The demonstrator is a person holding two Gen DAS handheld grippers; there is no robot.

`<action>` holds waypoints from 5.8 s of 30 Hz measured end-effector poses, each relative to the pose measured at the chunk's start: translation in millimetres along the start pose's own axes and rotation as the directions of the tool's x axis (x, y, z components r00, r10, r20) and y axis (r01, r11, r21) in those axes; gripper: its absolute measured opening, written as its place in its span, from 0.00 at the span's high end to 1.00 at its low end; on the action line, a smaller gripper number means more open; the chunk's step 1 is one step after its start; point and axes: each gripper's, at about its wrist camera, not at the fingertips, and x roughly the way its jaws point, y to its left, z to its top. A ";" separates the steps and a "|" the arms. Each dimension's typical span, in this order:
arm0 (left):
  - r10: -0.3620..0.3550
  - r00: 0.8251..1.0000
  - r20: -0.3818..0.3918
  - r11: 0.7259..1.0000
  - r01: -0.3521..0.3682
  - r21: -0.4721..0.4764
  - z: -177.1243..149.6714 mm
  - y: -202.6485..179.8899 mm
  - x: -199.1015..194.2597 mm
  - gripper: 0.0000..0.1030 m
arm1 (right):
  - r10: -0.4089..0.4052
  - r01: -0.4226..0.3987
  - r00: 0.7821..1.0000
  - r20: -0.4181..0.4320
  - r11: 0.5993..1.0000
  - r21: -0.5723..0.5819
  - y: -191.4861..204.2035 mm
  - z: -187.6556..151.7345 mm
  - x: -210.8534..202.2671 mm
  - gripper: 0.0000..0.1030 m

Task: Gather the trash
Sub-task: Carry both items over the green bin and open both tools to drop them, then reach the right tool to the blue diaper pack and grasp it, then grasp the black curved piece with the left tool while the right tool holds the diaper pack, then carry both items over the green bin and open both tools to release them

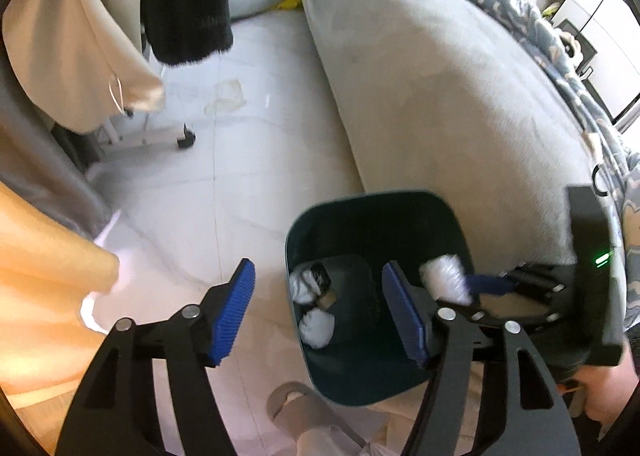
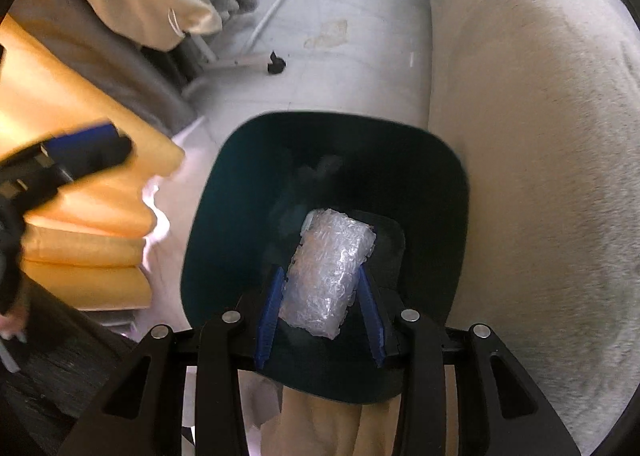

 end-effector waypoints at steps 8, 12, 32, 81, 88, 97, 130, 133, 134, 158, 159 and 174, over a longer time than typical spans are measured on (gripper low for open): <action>-0.033 0.984 0.175 0.999 0.030 0.022 15.0 -7.4 -40.8 0.41 | 0.018 -0.019 1.000 -0.011 1.000 -0.016 4.4 -4.3 1.9 0.45; -0.050 0.961 0.271 0.999 0.047 0.015 23.2 -14.5 -65.1 0.42 | 0.039 -0.038 0.999 0.027 0.999 -0.017 4.8 -4.7 -12.8 0.40; -0.196 0.883 0.426 0.976 0.132 0.175 47.9 -116.2 -116.0 0.38 | -0.120 0.087 0.924 0.362 0.991 0.105 -60.2 -36.4 -158.8 0.29; -0.425 0.881 0.209 0.788 0.246 0.564 57.5 -316.8 2.3 0.07 | -0.418 0.180 0.836 0.354 0.820 0.543 -230.5 -123.1 -177.3 0.25; -0.421 0.893 0.160 0.738 0.235 0.632 56.1 -343.1 23.0 0.07 | -0.425 0.204 0.823 0.377 0.841 0.502 -240.2 -135.1 -197.6 0.28; -0.427 0.899 0.102 0.655 0.229 0.720 54.3 -373.7 44.0 0.07 | -0.412 0.103 0.793 0.450 0.818 0.566 -271.0 -167.7 -229.4 0.28; -0.401 0.915 -0.039 0.637 0.309 0.706 68.5 -402.0 95.0 0.53 | -0.335 -0.006 0.806 0.488 0.820 0.572 -292.0 -184.0 -235.0 0.28; -0.399 0.917 -0.021 0.665 0.305 0.682 72.5 -395.0 88.3 0.54 | -0.334 -0.002 0.803 0.494 0.827 0.563 -285.7 -179.5 -239.4 0.28; -0.397 0.918 -0.011 0.681 0.303 0.667 74.8 -390.5 84.6 0.54 | -0.334 0.000 0.801 0.497 0.829 0.559 -282.4 -177.8 -240.8 0.28; -0.169 0.967 0.192 0.911 0.079 0.405 75.8 -245.3 16.7 0.53 | -0.261 -0.003 0.813 0.521 0.892 0.452 -196.5 -118.4 -241.0 0.28; -0.156 0.969 0.194 0.916 0.068 0.396 73.7 -239.1 15.8 0.53 | -0.254 -0.001 0.816 0.519 0.897 0.442 -189.9 -113.2 -238.8 0.28; -0.023 1.000 0.018 0.991 0.021 0.134 16.5 -132.9 53.2 0.53 | -0.149 -0.036 0.835 0.529 0.945 0.324 -118.5 -64.1 -221.7 0.28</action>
